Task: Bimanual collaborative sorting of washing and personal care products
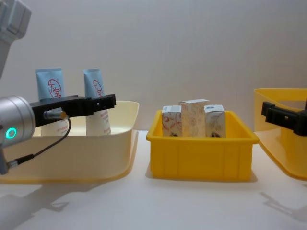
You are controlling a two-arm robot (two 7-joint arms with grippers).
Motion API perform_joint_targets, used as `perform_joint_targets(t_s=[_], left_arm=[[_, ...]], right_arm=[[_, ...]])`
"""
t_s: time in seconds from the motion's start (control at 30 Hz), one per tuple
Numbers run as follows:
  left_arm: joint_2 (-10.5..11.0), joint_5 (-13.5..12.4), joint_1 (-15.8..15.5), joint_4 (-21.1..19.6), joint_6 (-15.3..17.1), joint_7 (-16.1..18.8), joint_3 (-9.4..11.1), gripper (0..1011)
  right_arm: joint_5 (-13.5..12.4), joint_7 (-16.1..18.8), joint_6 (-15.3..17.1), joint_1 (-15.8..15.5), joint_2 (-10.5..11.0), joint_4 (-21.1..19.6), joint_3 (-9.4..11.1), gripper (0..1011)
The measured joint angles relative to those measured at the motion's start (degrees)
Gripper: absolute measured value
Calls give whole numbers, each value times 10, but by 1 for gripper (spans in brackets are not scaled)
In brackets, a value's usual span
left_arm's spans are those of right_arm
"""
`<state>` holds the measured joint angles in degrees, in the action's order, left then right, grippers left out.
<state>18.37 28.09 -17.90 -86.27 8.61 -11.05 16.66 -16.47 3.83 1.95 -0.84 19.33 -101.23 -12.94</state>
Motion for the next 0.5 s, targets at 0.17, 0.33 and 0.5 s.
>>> perform_joint_targets(t_s=[0.17,0.33,0.5], left_arm=[[-8,-2,-13,15,1,-3,4,1002],[-18,-8,-26,30,1,-2,8,1002],[-27,-19,-40,48,1,3,14,1002]], right_arm=[[0,0,0,0,0,0,0,1000],[0,0,0,0,0,0,0,1000],[0,0,0,0,0,0,0,1000]])
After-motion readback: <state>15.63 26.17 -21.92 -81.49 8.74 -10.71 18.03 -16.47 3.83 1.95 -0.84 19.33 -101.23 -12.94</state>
